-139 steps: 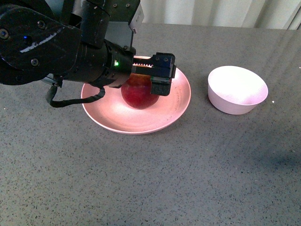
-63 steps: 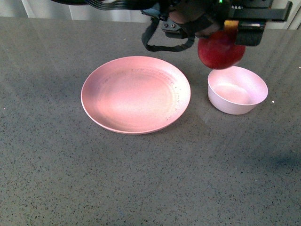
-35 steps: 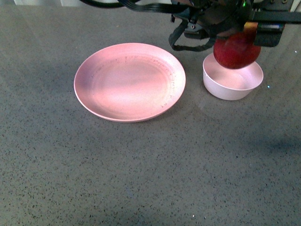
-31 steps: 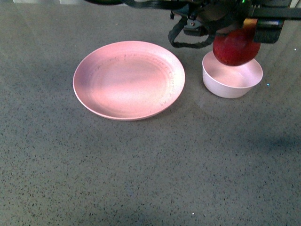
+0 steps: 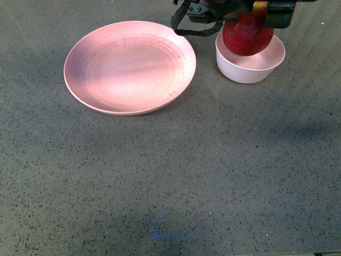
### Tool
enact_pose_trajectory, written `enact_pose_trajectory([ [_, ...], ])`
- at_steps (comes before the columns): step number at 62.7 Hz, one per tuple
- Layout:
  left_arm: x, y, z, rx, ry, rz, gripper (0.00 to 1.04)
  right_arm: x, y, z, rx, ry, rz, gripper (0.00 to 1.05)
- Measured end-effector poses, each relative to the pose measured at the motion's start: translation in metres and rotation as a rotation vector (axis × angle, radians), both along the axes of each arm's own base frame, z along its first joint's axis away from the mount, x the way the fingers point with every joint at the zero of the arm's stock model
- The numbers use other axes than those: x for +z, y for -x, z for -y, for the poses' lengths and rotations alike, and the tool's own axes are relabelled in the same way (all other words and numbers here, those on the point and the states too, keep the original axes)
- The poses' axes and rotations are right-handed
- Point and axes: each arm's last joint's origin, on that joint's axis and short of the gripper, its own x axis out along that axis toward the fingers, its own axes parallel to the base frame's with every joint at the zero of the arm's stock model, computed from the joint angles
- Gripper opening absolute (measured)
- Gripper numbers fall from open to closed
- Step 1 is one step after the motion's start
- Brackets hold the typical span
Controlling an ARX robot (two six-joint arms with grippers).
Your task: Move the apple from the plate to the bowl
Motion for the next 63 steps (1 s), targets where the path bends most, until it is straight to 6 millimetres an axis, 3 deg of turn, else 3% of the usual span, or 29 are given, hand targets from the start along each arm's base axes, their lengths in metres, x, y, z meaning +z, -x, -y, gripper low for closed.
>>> enact_pose_trajectory([
  [10,-0.003,0.000,0.000,0.001,-0.002,-0.004,0.96,0.000,0.000,0.000,0.000,0.000,0.000,0.96],
  [34,-0.003,0.002,-0.012,0.044,0.017,0.001,0.96,0.000,0.000,0.000,0.000,0.000,0.000,0.96],
  [38,0.001,0.003,-0.022,0.078,0.028,0.008,0.96,0.000,0.000,0.000,0.000,0.000,0.000,0.96],
  [52,0.048,0.002,-0.095,0.288,0.092,0.115,0.96,0.000,0.000,0.000,0.000,0.000,0.000,0.96],
  [55,0.052,0.002,-0.108,0.325,0.090,0.120,0.96,0.000,0.000,0.000,0.000,0.000,0.000,0.96],
  [60,0.050,0.002,-0.113,0.350,0.084,0.128,0.96,0.000,0.000,0.000,0.000,0.000,0.000,0.96],
  [62,0.048,0.002,-0.114,0.391,0.068,0.182,0.93,0.000,0.000,0.000,0.000,0.000,0.000,0.96],
  [63,0.045,0.006,-0.117,0.474,0.049,0.295,0.87,0.000,0.000,0.000,0.001,0.000,0.000,0.96],
])
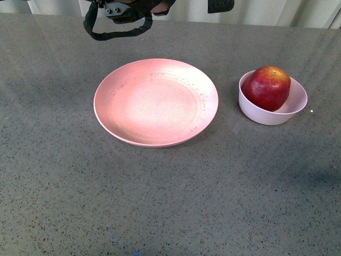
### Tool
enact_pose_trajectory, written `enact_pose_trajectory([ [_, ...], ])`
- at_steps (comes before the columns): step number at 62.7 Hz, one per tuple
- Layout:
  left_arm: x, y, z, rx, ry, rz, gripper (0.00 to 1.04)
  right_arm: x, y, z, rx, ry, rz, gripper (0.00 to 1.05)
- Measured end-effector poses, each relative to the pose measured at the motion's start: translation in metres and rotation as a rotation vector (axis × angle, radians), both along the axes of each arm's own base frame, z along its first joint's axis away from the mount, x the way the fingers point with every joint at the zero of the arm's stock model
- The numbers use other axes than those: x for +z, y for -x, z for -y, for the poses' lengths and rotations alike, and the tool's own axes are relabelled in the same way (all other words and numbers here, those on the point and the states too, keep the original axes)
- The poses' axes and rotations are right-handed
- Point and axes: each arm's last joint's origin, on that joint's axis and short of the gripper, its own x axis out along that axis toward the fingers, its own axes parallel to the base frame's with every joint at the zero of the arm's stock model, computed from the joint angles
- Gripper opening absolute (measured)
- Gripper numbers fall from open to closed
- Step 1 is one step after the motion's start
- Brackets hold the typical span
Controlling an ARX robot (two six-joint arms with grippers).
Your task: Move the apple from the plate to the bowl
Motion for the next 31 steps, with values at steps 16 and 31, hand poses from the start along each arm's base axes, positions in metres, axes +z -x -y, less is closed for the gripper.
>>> enact_pose_trajectory([
  [16,0.001,0.071,-0.098,0.292,-0.076,0.312,0.41,0.000,0.000,0.000,-0.001,0.000,0.000,0.96],
  [31,-0.007,0.130,-0.157,0.287,-0.114,0.279,0.02,0.000,0.000,0.000,-0.001,0.000,0.000,0.96],
])
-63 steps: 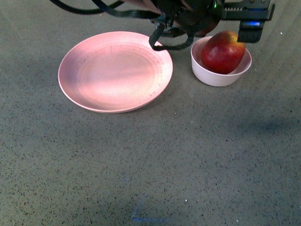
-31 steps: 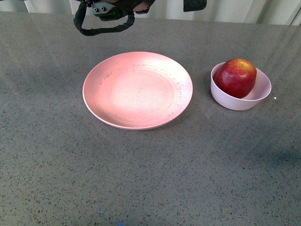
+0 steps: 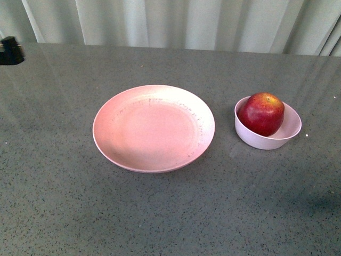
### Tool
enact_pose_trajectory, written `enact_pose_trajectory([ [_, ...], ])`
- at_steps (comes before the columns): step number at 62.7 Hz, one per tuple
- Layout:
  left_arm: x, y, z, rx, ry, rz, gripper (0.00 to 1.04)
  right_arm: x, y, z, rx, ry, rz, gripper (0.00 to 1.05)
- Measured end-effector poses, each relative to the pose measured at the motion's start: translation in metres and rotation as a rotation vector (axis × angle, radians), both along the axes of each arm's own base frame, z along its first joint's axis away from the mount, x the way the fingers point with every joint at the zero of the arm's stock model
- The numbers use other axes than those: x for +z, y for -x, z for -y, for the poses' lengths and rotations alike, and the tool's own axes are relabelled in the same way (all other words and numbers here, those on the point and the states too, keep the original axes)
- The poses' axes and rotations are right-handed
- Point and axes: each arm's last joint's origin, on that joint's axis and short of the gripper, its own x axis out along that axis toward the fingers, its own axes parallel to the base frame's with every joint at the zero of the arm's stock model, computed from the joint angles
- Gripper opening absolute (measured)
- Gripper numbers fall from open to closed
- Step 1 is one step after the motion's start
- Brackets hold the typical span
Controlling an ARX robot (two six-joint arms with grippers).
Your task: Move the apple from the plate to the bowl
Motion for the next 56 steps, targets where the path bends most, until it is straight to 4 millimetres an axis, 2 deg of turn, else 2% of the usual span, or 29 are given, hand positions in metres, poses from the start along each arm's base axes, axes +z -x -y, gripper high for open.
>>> enact_pose_trajectory([
  [5,0.002,0.021,-0.016,0.000,0.000,0.006,0.02,0.000,0.000,0.000,0.000,0.000,0.000,0.96],
  [15,0.001,0.042,-0.032,0.008,-0.003,-0.001,0.02,0.000,0.000,0.000,0.000,0.000,0.000,0.96],
  [32,0.001,0.073,-0.048,0.006,-0.002,-0.001,0.02,0.000,0.000,0.000,0.000,0.000,0.000,0.96],
  [56,0.003,0.099,-0.064,0.009,-0.002,0.005,0.02,0.000,0.000,0.000,0.000,0.000,0.000,0.96],
])
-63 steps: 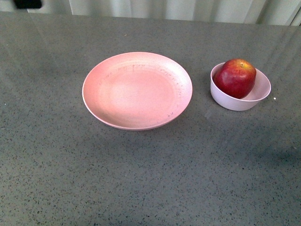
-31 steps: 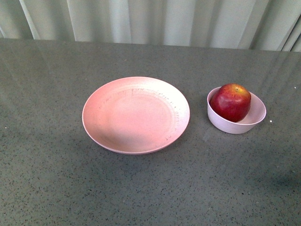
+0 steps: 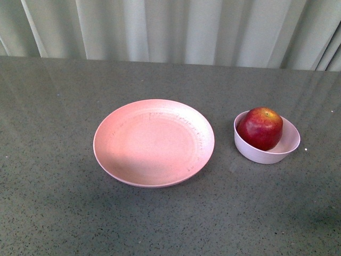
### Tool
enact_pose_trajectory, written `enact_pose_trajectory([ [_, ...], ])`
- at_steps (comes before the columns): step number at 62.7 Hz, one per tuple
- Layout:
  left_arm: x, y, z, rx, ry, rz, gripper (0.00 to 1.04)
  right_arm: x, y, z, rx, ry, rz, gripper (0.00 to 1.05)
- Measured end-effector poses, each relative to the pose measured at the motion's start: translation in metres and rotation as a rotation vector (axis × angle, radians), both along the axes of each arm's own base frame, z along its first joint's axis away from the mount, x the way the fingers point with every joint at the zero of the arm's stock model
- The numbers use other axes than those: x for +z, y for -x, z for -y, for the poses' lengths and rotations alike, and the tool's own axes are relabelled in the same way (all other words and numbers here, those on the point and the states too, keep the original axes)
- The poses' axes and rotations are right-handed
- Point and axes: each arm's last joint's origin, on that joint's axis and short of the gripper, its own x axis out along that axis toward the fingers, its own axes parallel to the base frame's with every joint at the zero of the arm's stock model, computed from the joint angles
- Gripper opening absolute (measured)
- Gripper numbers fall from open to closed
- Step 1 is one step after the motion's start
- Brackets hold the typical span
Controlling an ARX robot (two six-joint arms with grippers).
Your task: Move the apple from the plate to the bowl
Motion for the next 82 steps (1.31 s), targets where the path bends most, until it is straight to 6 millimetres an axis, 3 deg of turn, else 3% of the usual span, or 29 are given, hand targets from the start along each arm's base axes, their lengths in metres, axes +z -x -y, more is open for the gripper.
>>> enact_pose_trajectory([
  [82,0.003,0.048,0.000,-0.002,0.000,0.006,0.02,0.000,0.000,0.000,0.000,0.000,0.000,0.96],
])
